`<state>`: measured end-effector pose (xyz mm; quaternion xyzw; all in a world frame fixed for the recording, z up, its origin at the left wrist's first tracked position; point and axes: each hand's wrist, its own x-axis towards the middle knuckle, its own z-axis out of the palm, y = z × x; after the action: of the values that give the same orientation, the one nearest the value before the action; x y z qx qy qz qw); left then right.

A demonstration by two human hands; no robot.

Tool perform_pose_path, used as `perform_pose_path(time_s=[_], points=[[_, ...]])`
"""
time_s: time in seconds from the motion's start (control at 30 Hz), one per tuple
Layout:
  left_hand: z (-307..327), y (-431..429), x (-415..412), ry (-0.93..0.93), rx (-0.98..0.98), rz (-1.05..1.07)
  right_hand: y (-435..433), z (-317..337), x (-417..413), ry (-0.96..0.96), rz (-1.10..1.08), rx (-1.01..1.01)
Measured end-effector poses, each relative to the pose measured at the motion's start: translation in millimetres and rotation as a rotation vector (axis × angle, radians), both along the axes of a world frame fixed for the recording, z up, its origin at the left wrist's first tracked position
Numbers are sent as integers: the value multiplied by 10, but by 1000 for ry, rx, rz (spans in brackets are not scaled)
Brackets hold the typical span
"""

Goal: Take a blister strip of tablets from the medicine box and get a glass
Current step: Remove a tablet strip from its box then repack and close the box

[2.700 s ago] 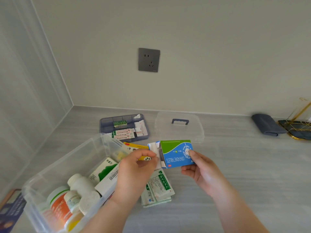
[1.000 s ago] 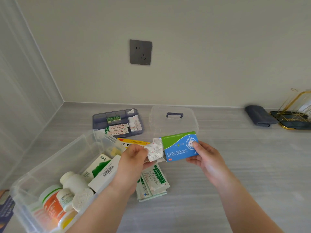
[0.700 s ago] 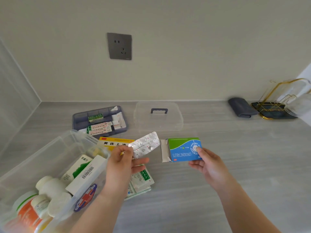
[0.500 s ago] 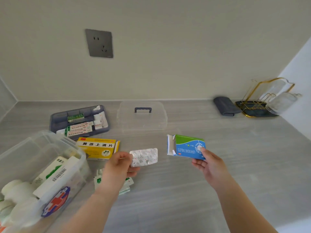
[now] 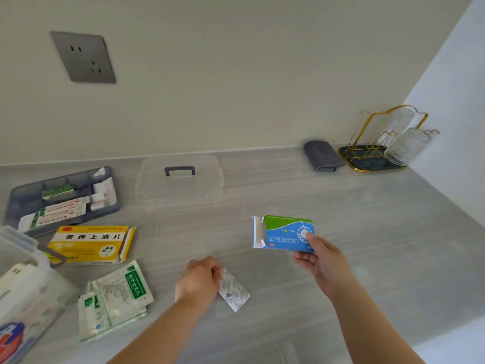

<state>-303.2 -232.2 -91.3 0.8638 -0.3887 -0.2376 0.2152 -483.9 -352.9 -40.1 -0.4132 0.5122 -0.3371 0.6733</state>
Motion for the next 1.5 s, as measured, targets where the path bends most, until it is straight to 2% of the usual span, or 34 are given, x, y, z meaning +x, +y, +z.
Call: perform_pose_path(time_s=[0.17,0.27,0.4,0.5,0.6,0.77,0.87,0.93,1.2,1.5], points=[[-2,-15,-36,-63,-21,-70,25,-2,-2,-32,6,59],[111,14,-111,168,-276,27,113,22,70,-118,47,84],[358,40,-231,644,-693,123,426,35,312,-238,176,120],[551,141,-103,774,-844,298,737,-4,494,-241,344,166],[664,355,120,803,-823,267,961,-20,617,-137,498,131],[775,861,411,825,-616,131,1097,90,835,-135,474,65],[765,1138,450,815,-491,45,1235,155,1036,-105,583,-26],[713,1271,474,822,-457,75,1371,142,1158,-48,647,-75],[641,1388,683,728,-518,231,1610,165,1537,-22,667,-184],[686,1456,924,696,-681,224,1675,261,1854,-80,655,-214]])
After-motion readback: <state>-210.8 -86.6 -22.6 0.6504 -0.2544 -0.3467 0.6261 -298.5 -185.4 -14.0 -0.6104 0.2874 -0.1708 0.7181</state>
